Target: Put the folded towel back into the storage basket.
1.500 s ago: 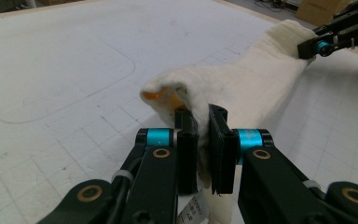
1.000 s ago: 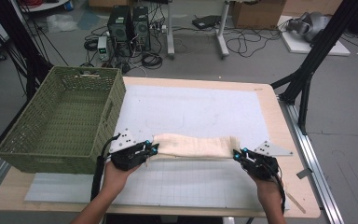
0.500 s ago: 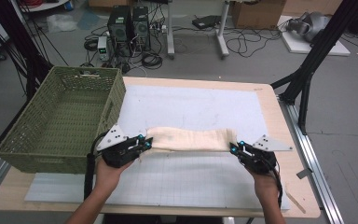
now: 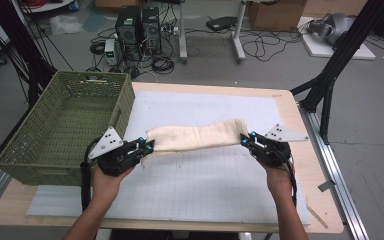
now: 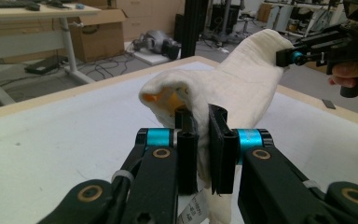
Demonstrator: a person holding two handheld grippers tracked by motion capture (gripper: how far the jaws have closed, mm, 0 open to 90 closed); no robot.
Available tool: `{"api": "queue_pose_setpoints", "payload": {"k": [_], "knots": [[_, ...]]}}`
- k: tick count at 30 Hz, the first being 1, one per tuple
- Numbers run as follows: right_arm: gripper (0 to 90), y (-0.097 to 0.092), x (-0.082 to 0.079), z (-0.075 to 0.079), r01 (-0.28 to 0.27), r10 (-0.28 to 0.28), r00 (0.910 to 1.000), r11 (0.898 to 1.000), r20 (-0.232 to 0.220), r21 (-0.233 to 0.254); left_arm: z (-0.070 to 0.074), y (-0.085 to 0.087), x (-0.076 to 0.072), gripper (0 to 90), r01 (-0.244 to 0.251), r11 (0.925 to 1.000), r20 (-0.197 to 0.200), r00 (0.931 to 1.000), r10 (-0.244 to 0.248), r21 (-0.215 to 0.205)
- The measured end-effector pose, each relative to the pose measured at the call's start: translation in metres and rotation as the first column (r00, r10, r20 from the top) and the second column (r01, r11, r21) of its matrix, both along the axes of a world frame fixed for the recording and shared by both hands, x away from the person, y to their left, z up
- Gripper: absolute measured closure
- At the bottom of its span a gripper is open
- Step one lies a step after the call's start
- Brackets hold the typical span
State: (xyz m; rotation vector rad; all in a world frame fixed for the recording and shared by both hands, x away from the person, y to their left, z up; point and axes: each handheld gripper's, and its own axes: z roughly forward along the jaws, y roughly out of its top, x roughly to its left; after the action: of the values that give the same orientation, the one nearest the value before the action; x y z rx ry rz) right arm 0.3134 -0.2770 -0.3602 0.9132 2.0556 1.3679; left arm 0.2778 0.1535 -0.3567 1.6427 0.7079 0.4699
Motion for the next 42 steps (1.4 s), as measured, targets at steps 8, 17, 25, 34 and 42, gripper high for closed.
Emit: {"api": "queue_pose_setpoints", "payload": {"k": [8,17,25,34,42], "knots": [[81.0,0.022,0.024,0.022,-0.022,0.023,0.9993,0.999,0.029,-0.029,0.012,0.014,-0.003,82.9,-0.045,0.999,0.038,0.9983,0.045,-0.006],[81.2,0.051,0.057,0.046,-0.035,0.037,0.9981,0.998,0.049,-0.056,0.021,0.029,-0.008,82.9,-0.088,0.9959,0.068,0.9937,0.089,-0.023],[81.2,0.083,0.081,0.071,-0.062,0.068,0.9953,0.995,0.069,-0.078,0.027,0.049,-0.012,82.9,-0.138,0.989,0.075,0.987,0.142,-0.053],[81.2,0.128,0.107,0.093,-0.094,0.103,0.9902,0.99,0.093,-0.102,0.031,0.069,-0.02,82.9,-0.196,0.978,0.086,0.9756,0.202,-0.071],[81.2,0.167,0.125,0.103,-0.106,0.117,0.9865,0.99,0.115,-0.095,0.035,0.086,-0.027,82.9,-0.242,0.9673,0.1,0.9633,0.249,-0.076]]}}
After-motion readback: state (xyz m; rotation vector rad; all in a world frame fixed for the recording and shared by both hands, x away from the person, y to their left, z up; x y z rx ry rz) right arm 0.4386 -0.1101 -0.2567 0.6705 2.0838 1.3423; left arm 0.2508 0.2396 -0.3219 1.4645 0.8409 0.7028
